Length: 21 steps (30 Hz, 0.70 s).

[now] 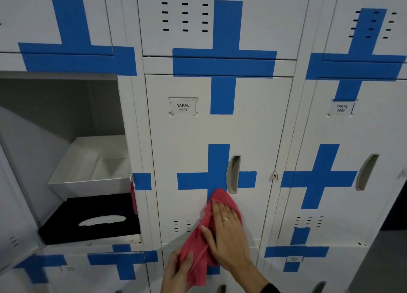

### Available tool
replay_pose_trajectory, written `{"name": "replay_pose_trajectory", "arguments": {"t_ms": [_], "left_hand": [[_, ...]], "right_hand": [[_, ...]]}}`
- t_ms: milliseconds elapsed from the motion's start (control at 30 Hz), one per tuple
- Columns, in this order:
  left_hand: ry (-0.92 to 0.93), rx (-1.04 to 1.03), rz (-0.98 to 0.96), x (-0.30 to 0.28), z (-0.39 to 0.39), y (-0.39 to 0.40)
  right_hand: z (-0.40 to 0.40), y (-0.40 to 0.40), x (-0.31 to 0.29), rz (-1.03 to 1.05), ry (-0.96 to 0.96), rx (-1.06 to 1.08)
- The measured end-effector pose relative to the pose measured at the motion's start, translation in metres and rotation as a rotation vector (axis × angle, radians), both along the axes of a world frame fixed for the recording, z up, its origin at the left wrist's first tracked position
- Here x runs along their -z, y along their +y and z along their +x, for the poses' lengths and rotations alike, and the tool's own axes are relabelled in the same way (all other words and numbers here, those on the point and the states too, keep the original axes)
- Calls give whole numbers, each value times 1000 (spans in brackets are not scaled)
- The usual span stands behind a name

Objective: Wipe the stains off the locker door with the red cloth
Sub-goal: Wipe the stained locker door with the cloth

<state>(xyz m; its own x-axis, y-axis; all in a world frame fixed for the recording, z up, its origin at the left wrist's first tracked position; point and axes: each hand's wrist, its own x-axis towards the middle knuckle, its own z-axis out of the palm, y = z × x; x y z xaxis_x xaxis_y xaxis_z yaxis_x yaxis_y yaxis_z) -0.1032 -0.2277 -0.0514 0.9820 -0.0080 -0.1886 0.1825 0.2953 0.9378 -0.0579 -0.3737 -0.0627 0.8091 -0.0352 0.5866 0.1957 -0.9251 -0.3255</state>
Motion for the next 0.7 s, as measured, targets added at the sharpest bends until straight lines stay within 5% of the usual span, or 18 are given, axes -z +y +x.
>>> {"name": "replay_pose_trajectory", "arguments": {"t_ms": [300,700], "left_hand": [[-134,-24,-33,-36,5,11],[6,-49,-60,-21,11,24]], "right_hand": [[22,24,-106,212,-305,4],[-3,-11,-17,-4,-54,-115]]}}
